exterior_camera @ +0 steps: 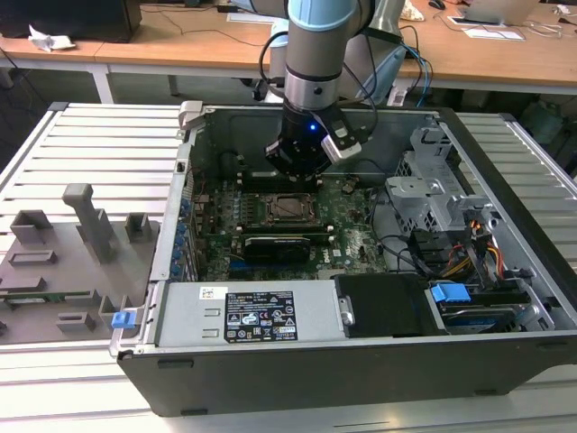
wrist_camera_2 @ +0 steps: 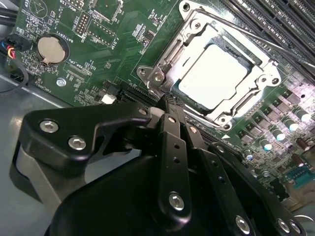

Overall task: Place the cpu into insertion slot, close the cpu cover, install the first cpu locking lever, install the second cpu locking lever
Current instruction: 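Install the second cpu locking lever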

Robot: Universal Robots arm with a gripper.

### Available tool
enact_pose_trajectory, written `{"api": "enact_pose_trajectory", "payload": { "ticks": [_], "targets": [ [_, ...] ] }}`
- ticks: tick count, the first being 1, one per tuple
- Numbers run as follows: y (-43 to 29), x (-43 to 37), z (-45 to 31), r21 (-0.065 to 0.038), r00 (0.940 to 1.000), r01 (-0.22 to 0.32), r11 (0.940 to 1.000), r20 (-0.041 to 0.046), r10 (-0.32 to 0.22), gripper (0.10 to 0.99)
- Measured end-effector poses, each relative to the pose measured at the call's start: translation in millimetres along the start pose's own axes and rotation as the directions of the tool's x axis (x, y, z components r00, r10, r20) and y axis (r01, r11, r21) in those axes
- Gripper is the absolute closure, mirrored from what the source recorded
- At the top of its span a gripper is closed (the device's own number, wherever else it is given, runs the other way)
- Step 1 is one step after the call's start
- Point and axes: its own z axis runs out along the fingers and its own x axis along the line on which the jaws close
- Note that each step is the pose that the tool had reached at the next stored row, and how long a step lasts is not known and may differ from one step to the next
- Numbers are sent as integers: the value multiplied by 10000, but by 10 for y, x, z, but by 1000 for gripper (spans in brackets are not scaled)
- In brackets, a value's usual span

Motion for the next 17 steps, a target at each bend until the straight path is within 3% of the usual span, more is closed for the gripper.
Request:
{"api": "enact_pose_trajectory", "payload": {
  "ticks": [14, 17],
  "targets": [
    [-53, 4, -1, 1, 10000, -1, 10000, 0, 1, 980],
    [-52, 3, -43, 1, 10000, 0, 10000, 0, 0, 980]
  ]
}}
